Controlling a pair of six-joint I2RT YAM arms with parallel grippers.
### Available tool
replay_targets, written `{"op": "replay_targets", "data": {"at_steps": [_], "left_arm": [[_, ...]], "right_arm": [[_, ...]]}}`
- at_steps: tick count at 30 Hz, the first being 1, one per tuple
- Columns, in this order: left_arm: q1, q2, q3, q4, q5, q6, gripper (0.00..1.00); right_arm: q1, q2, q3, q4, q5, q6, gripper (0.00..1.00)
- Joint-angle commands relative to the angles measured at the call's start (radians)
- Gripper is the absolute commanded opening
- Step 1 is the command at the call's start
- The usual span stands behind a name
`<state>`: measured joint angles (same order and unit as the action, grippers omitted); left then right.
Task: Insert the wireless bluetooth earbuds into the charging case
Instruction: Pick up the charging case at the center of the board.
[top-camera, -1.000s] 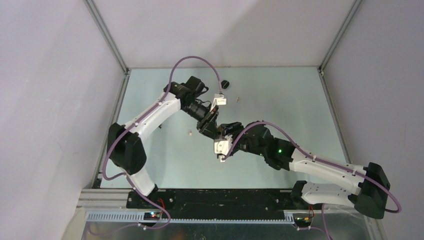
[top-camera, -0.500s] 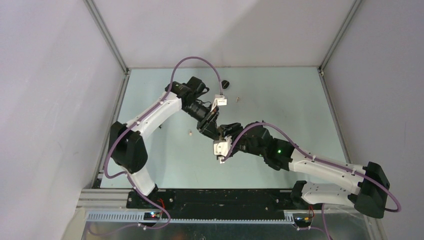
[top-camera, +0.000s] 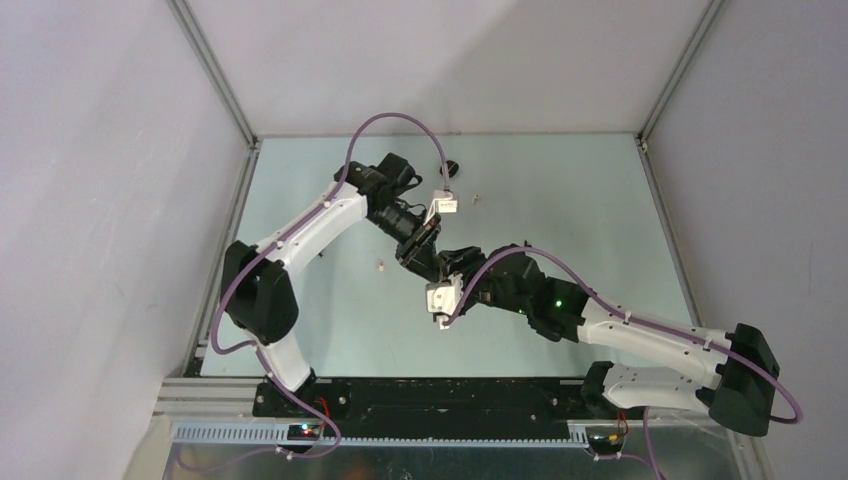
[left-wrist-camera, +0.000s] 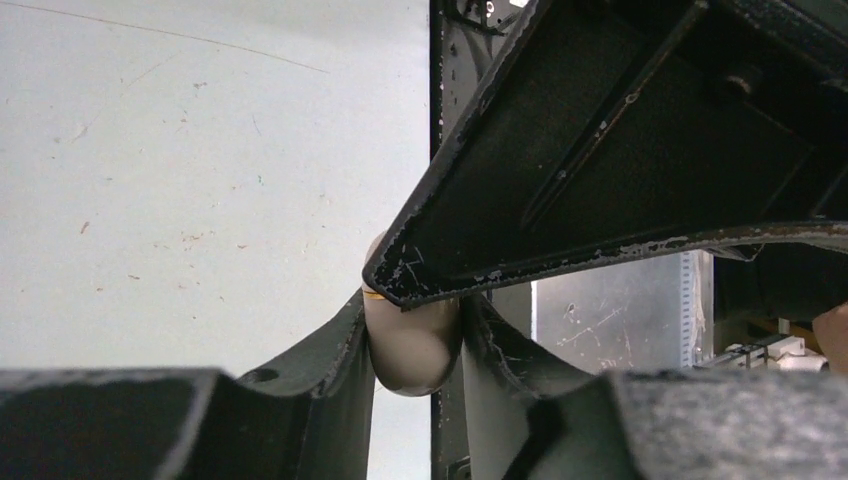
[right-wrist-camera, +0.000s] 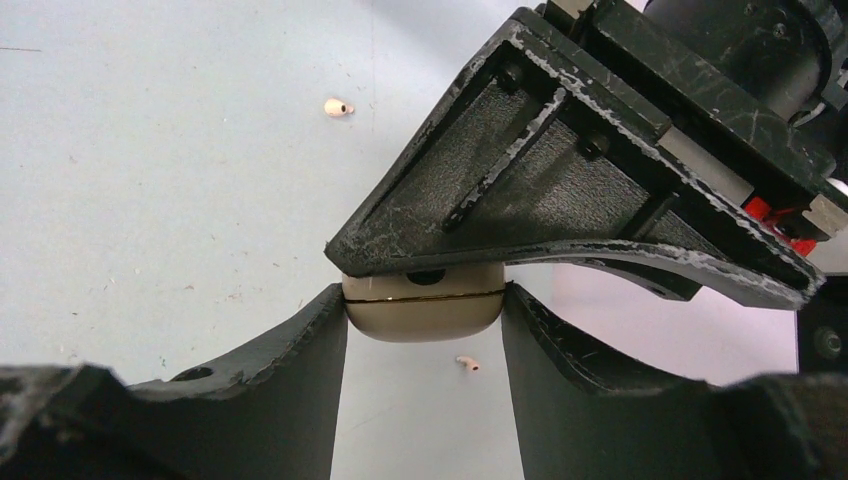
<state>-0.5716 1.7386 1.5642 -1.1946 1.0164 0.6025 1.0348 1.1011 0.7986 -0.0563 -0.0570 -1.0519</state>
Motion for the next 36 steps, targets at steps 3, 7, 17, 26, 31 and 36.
{"op": "replay_targets", "data": {"at_steps": [3, 7, 17, 26, 31, 36], "left_arm": [[-0.027, 0.002, 0.048, -0.029, 0.057, 0.04, 0.17], [-0.03, 0.0, 0.059, -0.044, 0.044, 0.052, 0.0], [-0.005, -0.184, 0.035, 0.123, -0.065, -0.043, 0.0], [0.023, -0.43, -0.125, 0.455, -0.207, -0.254, 0.01], [0.022, -0.549, -0.273, 0.694, -0.252, -0.371, 0.0], [0.022, -0.577, -0.383, 0.811, -0.251, -0.463, 0.0]], "right_arm": [[0.004, -0.002, 0.002, 0.012, 0.012, -0.001, 0.46], [0.002, -0.005, 0.003, 0.016, 0.025, 0.003, 0.61], [-0.125, -0.05, 0.19, -0.247, -0.118, 0.124, 0.99], [-0.322, -0.014, 0.392, -0.401, -0.447, 0.362, 0.99], [-0.38, 0.023, 0.46, -0.346, -0.599, 0.554, 0.99], [-0.39, 0.079, 0.474, -0.257, -0.708, 0.732, 0.99]]}}
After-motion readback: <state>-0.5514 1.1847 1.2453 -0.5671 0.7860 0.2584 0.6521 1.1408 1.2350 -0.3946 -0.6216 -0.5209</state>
